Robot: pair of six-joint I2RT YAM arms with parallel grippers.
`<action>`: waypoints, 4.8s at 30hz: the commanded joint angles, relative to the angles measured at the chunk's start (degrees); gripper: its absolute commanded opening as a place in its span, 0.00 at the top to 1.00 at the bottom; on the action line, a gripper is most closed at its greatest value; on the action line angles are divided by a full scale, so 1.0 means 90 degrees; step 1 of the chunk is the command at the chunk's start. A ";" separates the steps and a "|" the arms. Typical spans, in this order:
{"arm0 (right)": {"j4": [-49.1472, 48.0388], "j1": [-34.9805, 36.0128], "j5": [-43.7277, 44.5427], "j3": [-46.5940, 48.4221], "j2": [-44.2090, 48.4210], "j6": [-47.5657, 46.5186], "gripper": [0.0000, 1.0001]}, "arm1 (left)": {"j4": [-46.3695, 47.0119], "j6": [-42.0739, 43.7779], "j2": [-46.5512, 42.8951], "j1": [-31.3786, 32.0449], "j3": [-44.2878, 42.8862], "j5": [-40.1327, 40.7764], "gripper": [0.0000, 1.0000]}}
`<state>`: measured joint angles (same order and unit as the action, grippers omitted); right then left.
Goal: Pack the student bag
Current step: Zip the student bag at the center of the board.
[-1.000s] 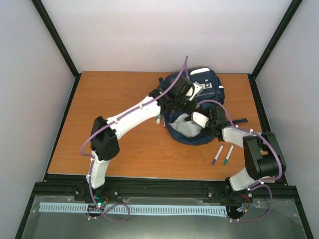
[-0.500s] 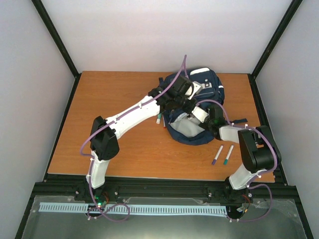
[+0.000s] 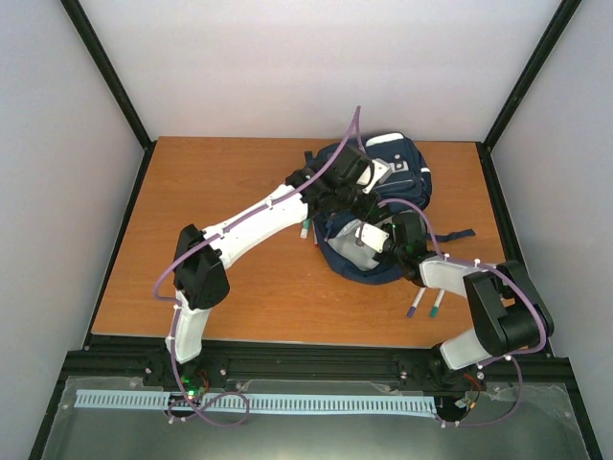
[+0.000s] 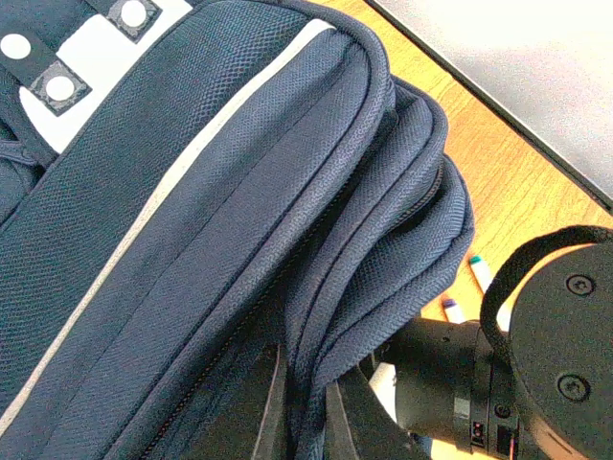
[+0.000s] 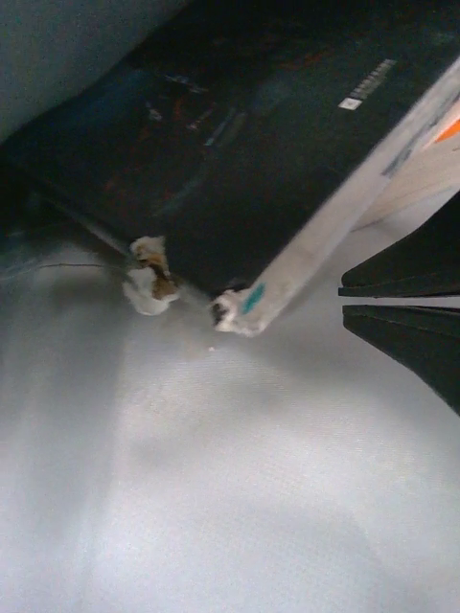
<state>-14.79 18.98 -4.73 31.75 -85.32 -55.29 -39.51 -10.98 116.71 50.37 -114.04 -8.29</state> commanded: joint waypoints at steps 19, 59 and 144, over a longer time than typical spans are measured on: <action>-0.1142 0.0586 0.0528 0.0114 -0.0354 -0.0015 0.97 | 0.0065 -0.0179 -0.0187 0.0086 -0.0562 -0.0467 0.99; 0.6136 0.0557 -0.2042 0.1440 0.4957 0.2183 0.49 | 0.0936 -0.0431 -0.1631 0.0082 0.1951 0.0291 0.25; 0.3158 0.1832 0.2104 0.2449 0.0694 0.1943 0.95 | 0.2461 -0.2324 -0.2639 -0.0831 0.5699 0.0062 0.50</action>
<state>16.43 35.99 14.31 53.19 -81.23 -39.99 -19.46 -31.86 92.01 43.13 -59.75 -7.20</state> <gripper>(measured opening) 0.053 0.486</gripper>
